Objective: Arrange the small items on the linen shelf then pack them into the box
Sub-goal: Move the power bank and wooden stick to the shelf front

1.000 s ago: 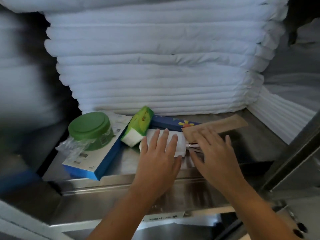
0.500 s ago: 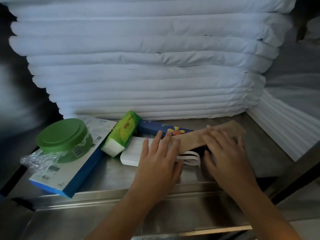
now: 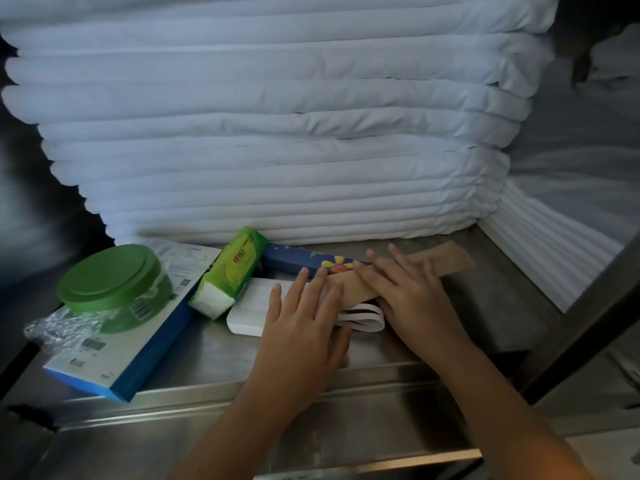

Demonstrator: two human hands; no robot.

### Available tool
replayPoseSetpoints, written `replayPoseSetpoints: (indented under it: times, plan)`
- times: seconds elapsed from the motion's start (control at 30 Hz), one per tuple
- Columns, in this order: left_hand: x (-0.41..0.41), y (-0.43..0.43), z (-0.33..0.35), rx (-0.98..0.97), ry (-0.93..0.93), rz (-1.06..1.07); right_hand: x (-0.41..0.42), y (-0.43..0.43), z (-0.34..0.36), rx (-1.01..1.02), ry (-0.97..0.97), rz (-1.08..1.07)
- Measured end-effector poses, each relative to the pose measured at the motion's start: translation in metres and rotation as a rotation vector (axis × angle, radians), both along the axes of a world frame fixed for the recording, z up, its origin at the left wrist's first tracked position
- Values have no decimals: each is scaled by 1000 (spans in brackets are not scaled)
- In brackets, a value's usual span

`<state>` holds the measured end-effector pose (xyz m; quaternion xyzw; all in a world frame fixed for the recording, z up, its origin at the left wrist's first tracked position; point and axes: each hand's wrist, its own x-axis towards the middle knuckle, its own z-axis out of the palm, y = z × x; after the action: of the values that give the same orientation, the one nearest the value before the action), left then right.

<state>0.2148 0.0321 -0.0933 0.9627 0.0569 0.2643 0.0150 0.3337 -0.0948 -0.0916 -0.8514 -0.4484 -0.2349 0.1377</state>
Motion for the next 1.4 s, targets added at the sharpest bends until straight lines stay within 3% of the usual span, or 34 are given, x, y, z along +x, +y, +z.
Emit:
replayPoseSetpoints:
  times: [0.37,0.73,1.03,1.2,1.4]
  plan:
    - [-13,5,2,0,29,50,1,6,9,-102,96,41]
    - [-13,18,-2,23,84,19,-13,-6,6,170,-145,-8]
    - [3,18,-5,-43,186,92,-16,-13,-1,96,-176,9]
    - [-4,15,-6,-27,49,-18,-19,-15,-1,113,-214,34]
    - [-23,24,-12,-38,71,-234,-28,-21,0,101,-237,38]
